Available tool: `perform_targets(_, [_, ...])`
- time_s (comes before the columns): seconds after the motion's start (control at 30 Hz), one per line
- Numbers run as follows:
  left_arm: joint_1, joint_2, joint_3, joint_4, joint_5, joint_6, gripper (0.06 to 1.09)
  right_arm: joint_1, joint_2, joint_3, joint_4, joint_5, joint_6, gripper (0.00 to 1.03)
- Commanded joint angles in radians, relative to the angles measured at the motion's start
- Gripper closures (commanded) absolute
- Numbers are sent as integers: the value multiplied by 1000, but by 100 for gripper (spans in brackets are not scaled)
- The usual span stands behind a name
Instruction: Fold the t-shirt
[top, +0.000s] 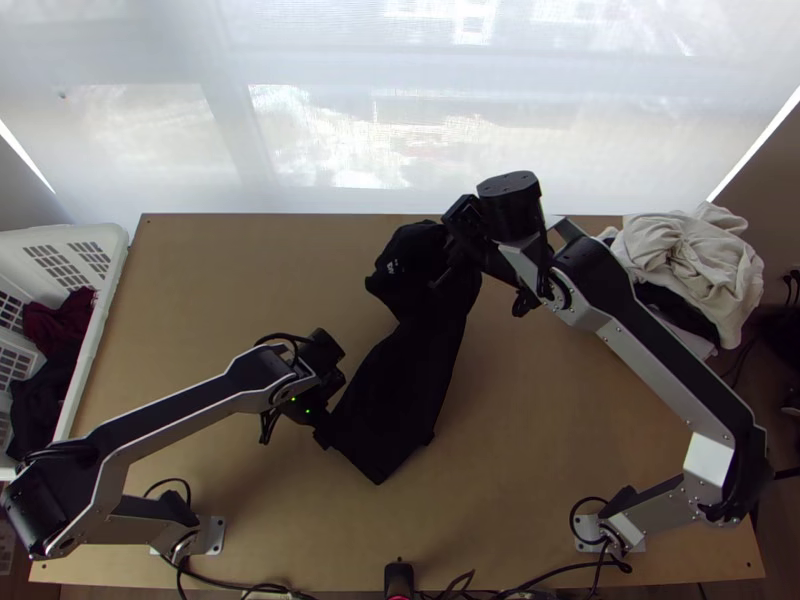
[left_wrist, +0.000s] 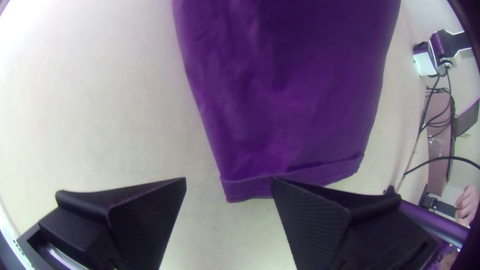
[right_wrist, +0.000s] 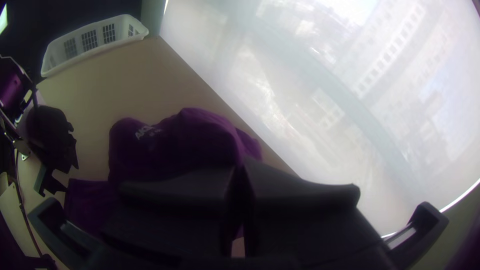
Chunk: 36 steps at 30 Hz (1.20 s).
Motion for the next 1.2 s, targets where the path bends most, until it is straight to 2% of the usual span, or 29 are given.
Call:
perform_targets(0.0, [-8, 40, -12, 9, -3, -10, 26, -7, -11, -11, 1, -1, -4, 100])
perform_targets(0.07, [-12, 42, -12, 10, -3, -10, 28, -8, -15, -15, 1, -1, -6, 100])
perform_targets(0.2, [-9, 63, -15, 12, 7, -5, 49, -8, -18, -20, 2, -1, -6, 100])
perform_targets(0.33, [-5, 74, -18, 13, 83, 0, 69, -11, -23, -20, 2, -1, -6, 100])
perform_targets(0.4, [-3, 71, -18, 13, 113, 1, 75, -15, -26, -20, 2, -1, -4, 100])
perform_targets(0.47, [3, 71, -18, 13, 136, 3, 87, -16, -28, -20, 2, -1, -6, 100])
perform_targets(0.63, [14, 58, -17, 13, 138, 7, 105, -22, -37, -21, 1, -1, -4, 100])
perform_targets(0.87, [86, -15, 63, -54, 136, 38, 105, -36, -57, -20, 2, -1, -1, 100])
perform_targets(1.17, [436, -167, 341, -103, 136, 62, 105, -130, -118, 46, 16, 1, 10, 100])
